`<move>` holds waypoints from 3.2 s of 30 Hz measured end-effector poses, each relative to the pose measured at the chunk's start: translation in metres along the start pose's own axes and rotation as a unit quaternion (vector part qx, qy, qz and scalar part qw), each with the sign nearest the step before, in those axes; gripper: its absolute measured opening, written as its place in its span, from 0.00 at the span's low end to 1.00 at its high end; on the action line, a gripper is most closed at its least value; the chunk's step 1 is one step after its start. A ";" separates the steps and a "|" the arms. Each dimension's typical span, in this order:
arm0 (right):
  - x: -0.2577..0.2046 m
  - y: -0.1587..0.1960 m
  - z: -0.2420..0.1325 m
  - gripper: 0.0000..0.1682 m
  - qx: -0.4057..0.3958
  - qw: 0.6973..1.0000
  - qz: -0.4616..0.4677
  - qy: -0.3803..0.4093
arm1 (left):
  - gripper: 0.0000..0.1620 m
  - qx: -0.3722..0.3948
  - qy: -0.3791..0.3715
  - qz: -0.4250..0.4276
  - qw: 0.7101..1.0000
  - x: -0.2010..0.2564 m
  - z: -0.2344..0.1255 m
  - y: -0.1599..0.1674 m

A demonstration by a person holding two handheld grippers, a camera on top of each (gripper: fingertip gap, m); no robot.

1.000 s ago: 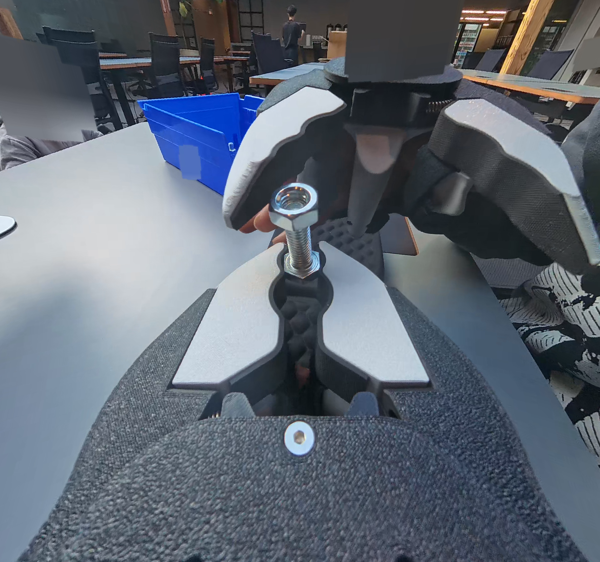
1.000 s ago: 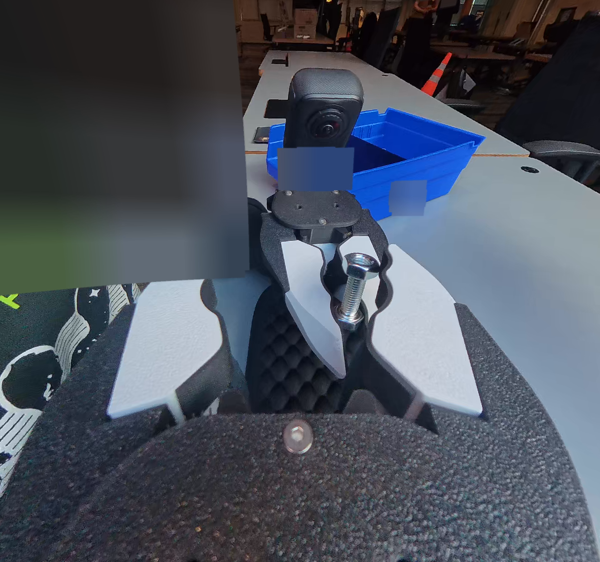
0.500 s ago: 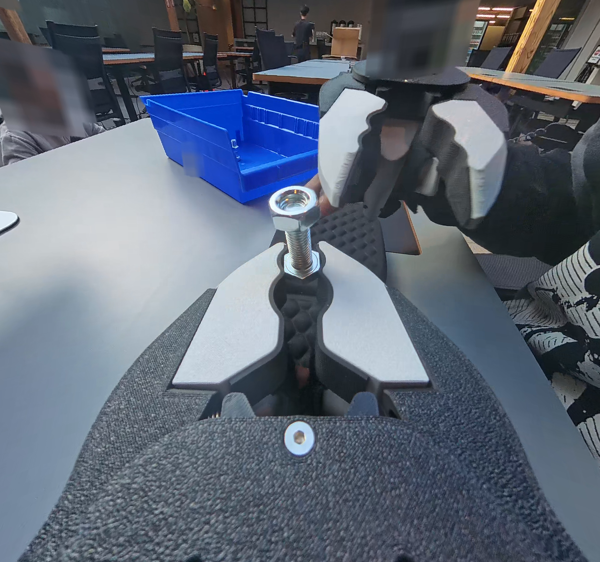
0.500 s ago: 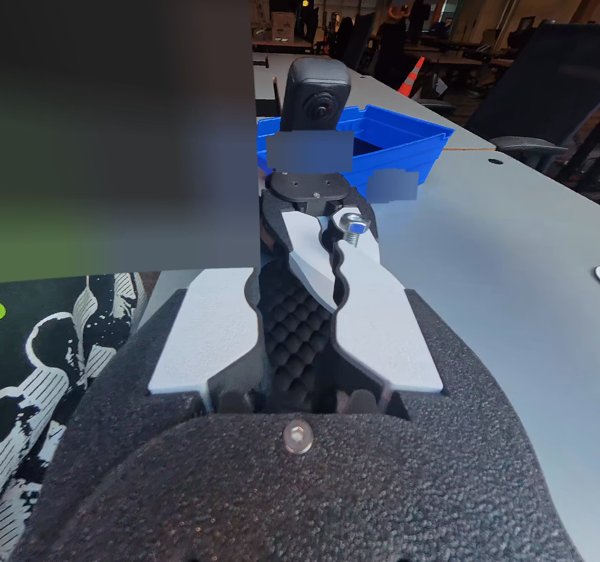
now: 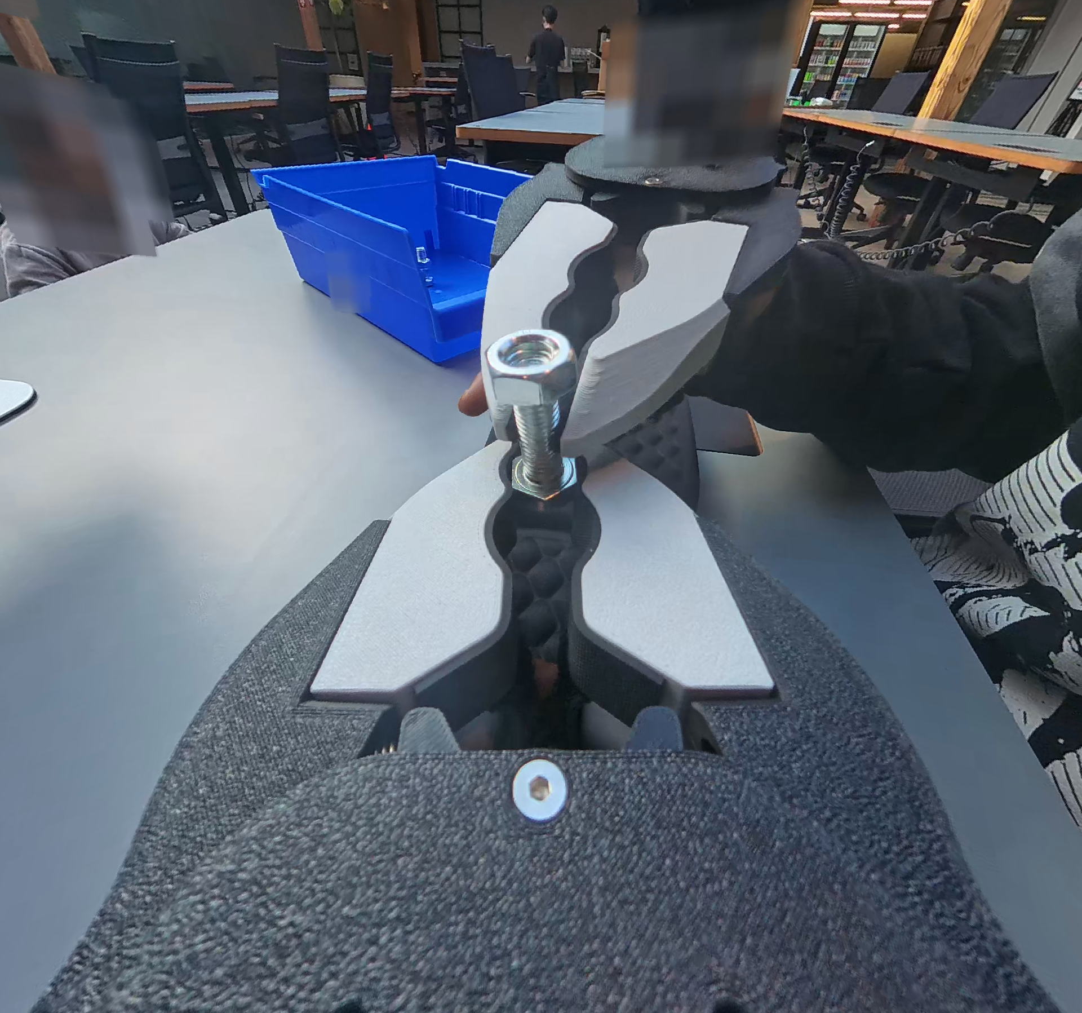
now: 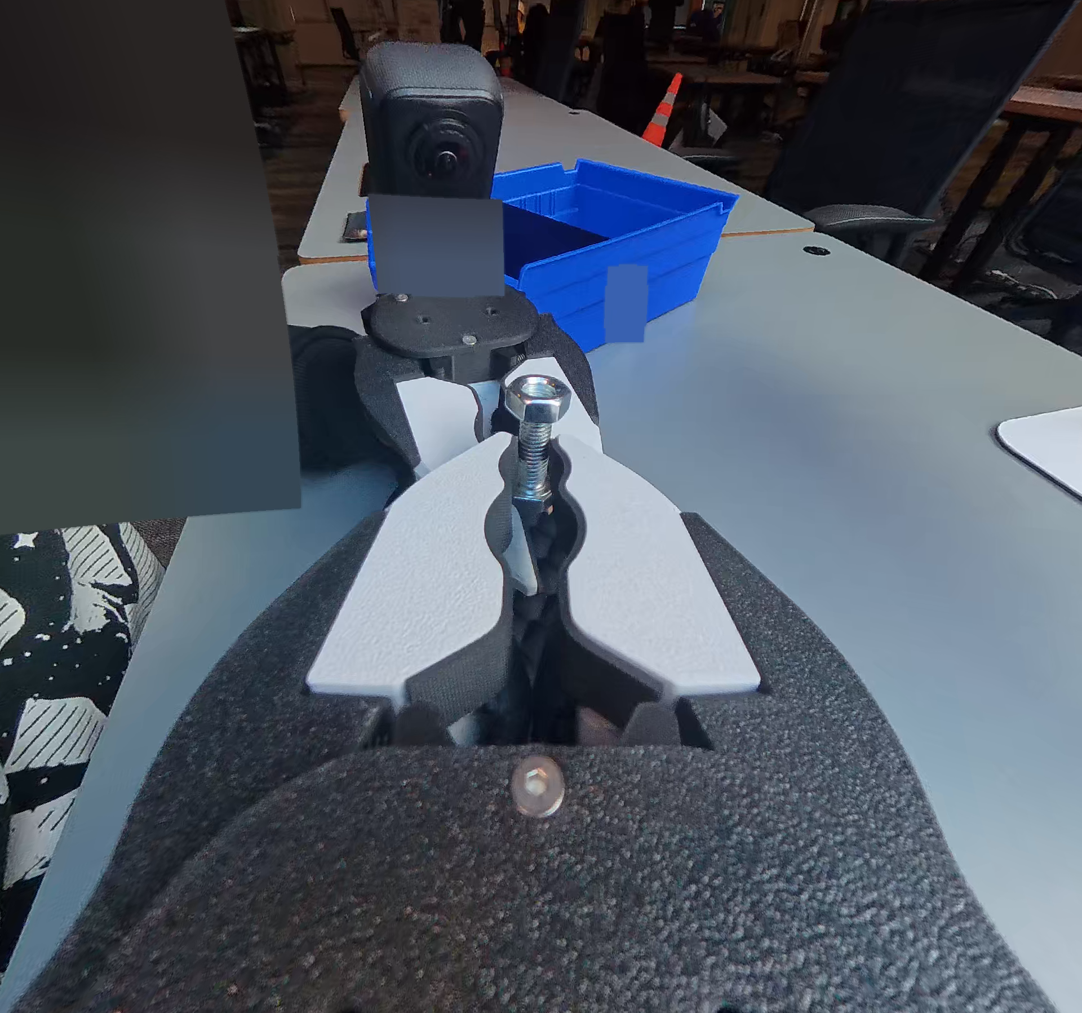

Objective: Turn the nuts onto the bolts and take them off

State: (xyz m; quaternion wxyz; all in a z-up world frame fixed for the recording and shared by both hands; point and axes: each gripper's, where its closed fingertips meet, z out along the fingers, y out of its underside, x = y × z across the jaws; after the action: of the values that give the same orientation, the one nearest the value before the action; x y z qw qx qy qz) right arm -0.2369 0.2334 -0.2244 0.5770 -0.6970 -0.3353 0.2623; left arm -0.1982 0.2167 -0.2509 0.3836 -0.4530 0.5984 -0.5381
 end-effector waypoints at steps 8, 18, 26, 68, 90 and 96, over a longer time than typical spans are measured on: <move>-0.002 -0.003 -0.005 0.05 0.036 0.999 -0.006 0.001 | 0.09 0.002 0.003 0.004 1.000 0.002 0.000 -0.001; -0.001 -0.004 -0.006 0.05 0.040 0.999 -0.007 0.006 | 0.09 0.009 0.000 -0.002 1.000 0.000 -0.001 -0.002; 0.000 0.000 -0.005 0.05 0.012 1.000 -0.010 0.008 | 0.10 0.005 -0.009 0.006 1.000 -0.001 -0.001 -0.001; -0.017 -0.023 -0.008 0.33 0.074 0.997 -0.003 -0.028 | 0.09 0.028 -0.008 -0.027 0.999 -0.007 -0.006 -0.006; -0.024 -0.027 0.018 0.47 0.077 0.995 -0.013 -0.066 | 0.09 0.027 -0.006 -0.025 0.999 -0.007 -0.005 -0.006; -0.020 -0.026 0.005 0.42 0.083 0.995 -0.004 -0.047 | 0.09 0.032 -0.007 -0.030 0.999 -0.009 -0.006 -0.007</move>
State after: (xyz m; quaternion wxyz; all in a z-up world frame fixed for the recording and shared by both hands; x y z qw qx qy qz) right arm -0.2578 0.2235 -0.2005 0.6176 -0.6320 -0.3418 0.3198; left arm -0.2009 0.2267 -0.2435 0.3863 -0.4619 0.5643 -0.5648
